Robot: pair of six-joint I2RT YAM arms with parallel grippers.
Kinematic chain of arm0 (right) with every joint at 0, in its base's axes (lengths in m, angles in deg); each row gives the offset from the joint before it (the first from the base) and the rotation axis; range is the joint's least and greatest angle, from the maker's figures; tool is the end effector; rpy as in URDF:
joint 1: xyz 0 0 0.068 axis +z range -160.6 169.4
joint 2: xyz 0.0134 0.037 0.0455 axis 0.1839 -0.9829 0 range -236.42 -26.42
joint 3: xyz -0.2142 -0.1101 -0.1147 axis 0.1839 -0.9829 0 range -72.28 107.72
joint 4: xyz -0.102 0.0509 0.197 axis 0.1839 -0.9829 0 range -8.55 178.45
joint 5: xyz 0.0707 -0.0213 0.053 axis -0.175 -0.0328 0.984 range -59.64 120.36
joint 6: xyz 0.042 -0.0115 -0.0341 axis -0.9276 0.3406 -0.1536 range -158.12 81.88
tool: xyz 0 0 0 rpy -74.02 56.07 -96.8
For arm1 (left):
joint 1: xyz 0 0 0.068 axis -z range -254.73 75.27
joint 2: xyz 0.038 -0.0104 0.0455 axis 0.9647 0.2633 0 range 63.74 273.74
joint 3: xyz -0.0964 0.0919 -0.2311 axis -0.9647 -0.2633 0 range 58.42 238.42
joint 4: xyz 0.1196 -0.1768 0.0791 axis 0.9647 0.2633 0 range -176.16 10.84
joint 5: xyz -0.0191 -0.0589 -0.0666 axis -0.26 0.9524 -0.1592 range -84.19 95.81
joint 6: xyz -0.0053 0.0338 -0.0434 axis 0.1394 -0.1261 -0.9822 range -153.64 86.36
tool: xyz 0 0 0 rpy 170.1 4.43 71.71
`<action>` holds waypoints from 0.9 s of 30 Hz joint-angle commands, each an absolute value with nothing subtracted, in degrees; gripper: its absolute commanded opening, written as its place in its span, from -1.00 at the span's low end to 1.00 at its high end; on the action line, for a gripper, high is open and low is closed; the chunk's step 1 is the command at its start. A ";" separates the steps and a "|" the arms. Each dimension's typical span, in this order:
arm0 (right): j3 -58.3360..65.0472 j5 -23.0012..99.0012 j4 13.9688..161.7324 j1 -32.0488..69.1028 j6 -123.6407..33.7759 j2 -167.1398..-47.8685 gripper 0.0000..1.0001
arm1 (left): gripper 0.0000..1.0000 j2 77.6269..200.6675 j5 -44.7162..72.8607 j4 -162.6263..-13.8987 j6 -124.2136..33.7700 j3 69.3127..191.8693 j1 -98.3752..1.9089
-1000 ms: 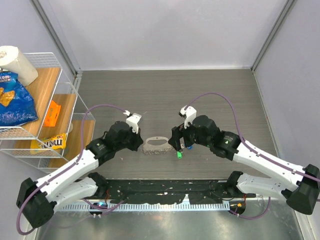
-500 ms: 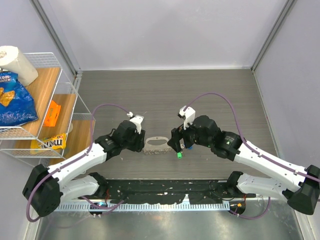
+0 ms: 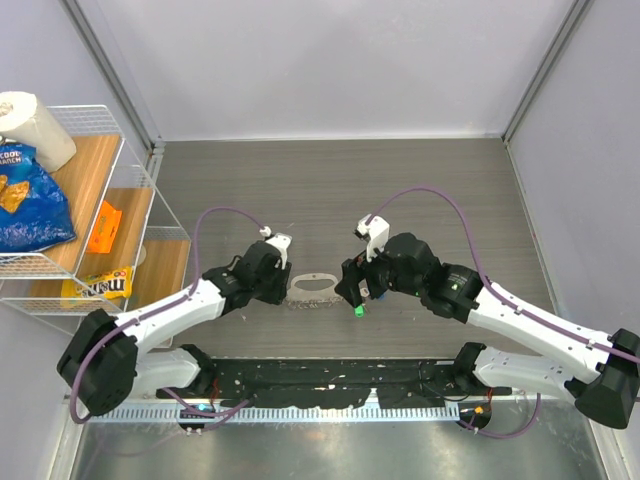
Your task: Put the keys on the keyring
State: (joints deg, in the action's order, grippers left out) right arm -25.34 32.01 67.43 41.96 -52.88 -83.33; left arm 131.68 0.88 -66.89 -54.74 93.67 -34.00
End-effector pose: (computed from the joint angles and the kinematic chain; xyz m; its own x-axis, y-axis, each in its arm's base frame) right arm 0.1151 0.1520 0.2950 -0.5087 -0.2454 -0.8252 -0.7022 0.6729 0.2328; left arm 0.1536 -0.1280 0.2025 -0.7763 0.1952 -0.5993 0.3542 0.9216 -0.1587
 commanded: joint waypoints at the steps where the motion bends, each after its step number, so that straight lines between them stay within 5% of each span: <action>1: -25.34 32.56 69.81 42.75 -53.41 -83.46 0.73 | -0.29 132.82 -0.08 -69.81 -55.61 94.46 -34.39; 27: -26.49 31.77 70.43 43.72 -53.94 -83.11 0.73 | -0.45 137.92 0.54 -71.74 -55.26 95.69 -35.53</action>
State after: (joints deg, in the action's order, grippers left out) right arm -26.15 31.97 67.89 43.24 -53.34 -83.44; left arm 137.85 0.88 -69.10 -55.68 93.78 -35.14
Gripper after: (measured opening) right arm 0.866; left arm 0.283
